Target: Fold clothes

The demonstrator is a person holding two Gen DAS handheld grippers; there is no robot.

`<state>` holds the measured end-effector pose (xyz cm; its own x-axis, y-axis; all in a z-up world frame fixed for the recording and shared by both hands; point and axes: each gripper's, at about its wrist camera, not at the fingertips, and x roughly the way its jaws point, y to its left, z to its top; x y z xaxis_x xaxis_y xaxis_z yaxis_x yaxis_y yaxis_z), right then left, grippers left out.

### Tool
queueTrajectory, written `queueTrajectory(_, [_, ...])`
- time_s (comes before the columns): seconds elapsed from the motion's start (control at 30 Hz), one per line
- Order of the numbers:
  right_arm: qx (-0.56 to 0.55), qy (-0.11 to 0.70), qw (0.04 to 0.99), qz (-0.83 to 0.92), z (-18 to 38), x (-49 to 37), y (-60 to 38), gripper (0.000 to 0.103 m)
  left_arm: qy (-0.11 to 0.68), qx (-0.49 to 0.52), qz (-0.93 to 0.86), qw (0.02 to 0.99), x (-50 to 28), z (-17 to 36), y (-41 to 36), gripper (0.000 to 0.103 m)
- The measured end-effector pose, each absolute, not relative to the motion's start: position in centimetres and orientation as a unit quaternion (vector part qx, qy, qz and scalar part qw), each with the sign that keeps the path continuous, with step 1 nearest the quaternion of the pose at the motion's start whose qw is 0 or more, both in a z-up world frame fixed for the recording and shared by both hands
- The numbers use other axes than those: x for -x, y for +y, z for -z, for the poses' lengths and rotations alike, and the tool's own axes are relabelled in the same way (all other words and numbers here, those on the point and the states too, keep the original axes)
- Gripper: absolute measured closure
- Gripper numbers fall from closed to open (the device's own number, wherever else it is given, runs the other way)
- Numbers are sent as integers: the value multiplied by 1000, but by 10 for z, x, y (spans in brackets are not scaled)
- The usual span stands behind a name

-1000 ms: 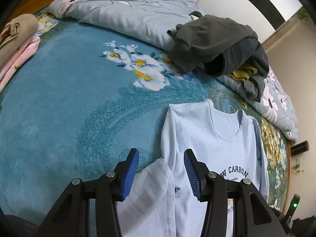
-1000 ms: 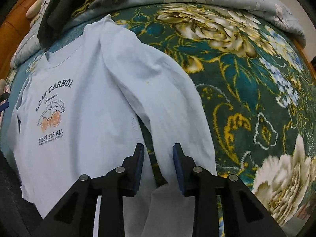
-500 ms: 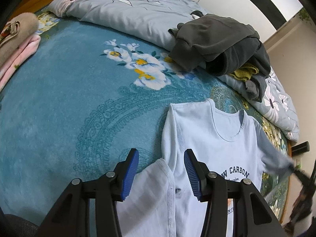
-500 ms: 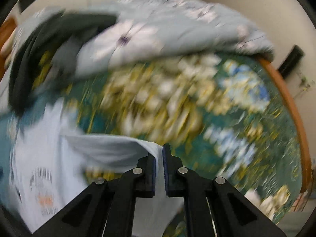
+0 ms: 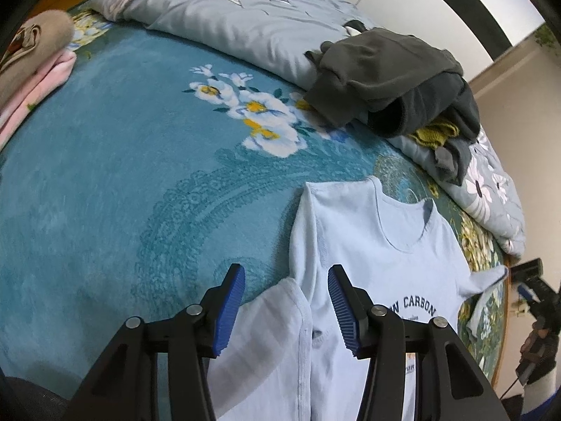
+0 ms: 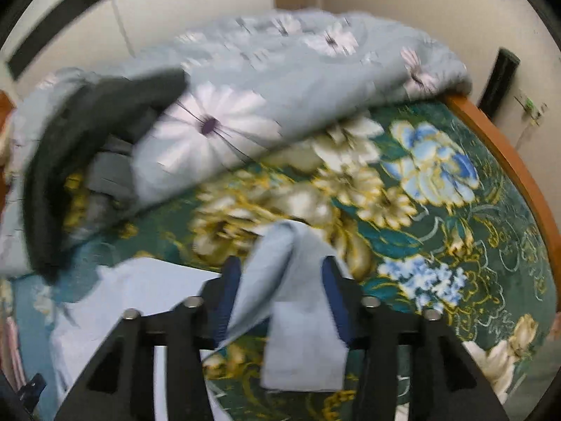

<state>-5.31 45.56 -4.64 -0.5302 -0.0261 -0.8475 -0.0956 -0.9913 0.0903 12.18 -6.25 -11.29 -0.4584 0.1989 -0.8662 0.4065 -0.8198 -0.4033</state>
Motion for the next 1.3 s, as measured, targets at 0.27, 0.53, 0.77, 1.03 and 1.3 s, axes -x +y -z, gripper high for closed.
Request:
queueTrajectory(0.27, [481, 66, -60, -872, 42, -11, 413, 45, 292, -540, 788, 45, -146, 105, -60, 50])
queueTrajectory(0.53, [507, 66, -112, -852, 58, -32, 370, 45, 271, -572, 772, 58, -161, 118, -8, 54])
queueTrajectory(0.77, [522, 50, -151, -838, 67, -43, 335, 45, 250, -622, 737, 89, -153, 150, 7, 78])
queueTrajectory(1.03, [531, 47, -163, -830, 73, -46, 329, 45, 301, -618, 721, 84, -157, 156, -7, 101])
queueTrajectory(1.3, [540, 46, -172, -822, 79, -48, 325, 45, 357, -592, 717, 89, -164, 152, -25, 101])
